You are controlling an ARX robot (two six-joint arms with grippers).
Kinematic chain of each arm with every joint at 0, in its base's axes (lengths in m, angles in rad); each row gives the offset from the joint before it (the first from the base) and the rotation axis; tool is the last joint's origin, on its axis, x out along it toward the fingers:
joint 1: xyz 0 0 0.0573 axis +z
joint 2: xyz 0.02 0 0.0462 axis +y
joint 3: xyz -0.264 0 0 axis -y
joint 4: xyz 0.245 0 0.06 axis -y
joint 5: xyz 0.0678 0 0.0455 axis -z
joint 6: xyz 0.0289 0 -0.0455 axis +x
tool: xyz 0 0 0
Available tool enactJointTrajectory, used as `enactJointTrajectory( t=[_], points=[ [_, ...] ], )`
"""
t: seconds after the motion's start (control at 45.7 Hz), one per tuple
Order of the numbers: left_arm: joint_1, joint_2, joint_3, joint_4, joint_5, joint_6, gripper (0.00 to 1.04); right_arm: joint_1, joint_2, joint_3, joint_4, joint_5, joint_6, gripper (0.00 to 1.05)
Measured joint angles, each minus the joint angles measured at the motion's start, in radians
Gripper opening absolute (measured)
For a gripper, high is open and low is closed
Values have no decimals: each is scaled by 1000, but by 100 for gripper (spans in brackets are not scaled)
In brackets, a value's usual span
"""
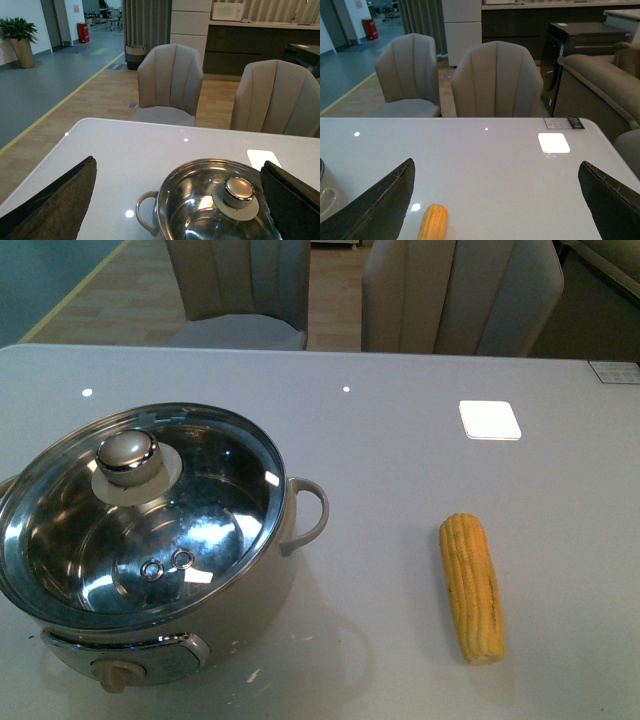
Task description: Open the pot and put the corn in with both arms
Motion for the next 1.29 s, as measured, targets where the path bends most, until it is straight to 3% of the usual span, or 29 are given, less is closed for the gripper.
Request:
enactJointTrajectory(
  t=[0.656, 0.722, 0.809, 1.29],
  points=[
    [0, 0, 0, 0, 1, 0, 98, 0, 0, 0, 0, 0, 0, 96],
    [16, 72, 54, -145, 109, -50, 98, 0, 0, 0, 0, 1, 0, 96],
    [-12, 216, 95, -196, 133, -100, 98, 0, 0, 0, 0, -1, 0, 96],
    [-250, 1187, 247, 612, 11, -94, 98, 0, 0, 0, 0, 1, 0, 96]
  ],
)
